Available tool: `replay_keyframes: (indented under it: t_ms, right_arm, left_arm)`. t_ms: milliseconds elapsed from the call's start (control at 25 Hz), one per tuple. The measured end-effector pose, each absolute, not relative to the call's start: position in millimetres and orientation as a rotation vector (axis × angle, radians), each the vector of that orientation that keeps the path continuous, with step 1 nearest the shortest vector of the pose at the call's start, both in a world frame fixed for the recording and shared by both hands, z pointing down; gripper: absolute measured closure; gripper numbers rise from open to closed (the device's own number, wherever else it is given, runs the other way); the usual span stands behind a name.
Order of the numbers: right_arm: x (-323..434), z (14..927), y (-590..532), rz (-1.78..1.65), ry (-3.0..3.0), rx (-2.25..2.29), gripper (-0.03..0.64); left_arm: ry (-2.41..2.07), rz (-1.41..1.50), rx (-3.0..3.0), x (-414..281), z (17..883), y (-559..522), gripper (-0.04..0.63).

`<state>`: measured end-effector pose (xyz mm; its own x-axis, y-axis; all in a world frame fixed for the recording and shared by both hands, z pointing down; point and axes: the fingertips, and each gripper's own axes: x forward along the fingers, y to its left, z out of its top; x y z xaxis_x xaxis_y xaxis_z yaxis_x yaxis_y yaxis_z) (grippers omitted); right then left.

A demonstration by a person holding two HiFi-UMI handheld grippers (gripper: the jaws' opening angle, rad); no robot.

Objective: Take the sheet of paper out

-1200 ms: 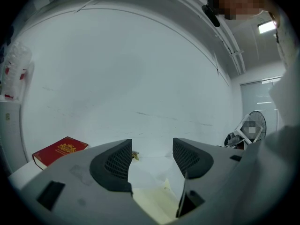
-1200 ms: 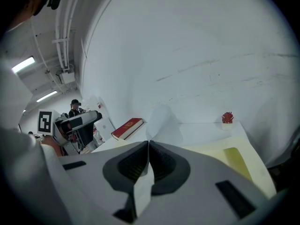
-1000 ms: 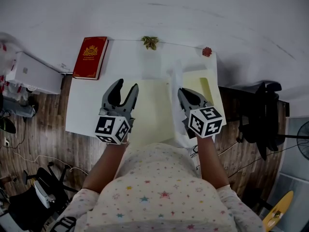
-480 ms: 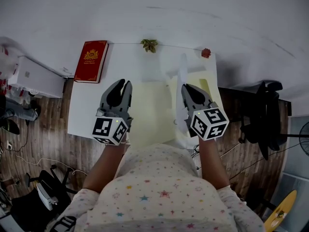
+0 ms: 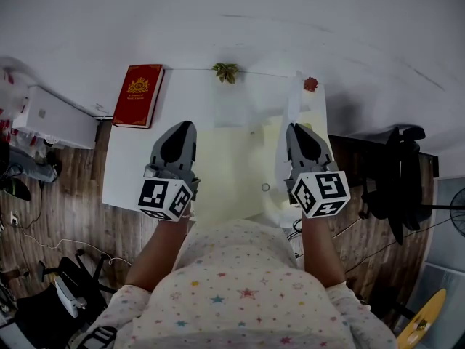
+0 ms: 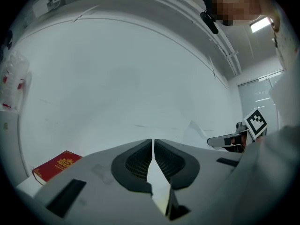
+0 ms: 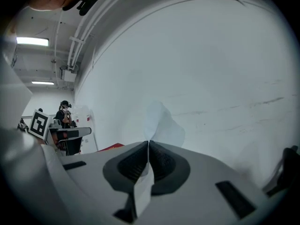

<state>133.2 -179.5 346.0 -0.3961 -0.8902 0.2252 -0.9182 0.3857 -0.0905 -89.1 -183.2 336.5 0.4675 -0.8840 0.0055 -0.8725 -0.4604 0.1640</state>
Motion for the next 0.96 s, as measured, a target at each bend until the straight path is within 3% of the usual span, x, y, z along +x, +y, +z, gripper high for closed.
replay_keyframes:
  t_ms: [960]
  right_arm:
    - [150.7,315.3,-165.2,0.173,-2.515,1.795,0.612]
  left_arm:
    - [-1.552,-0.149,2.556,-90.5,329.4,-175.2,0.575]
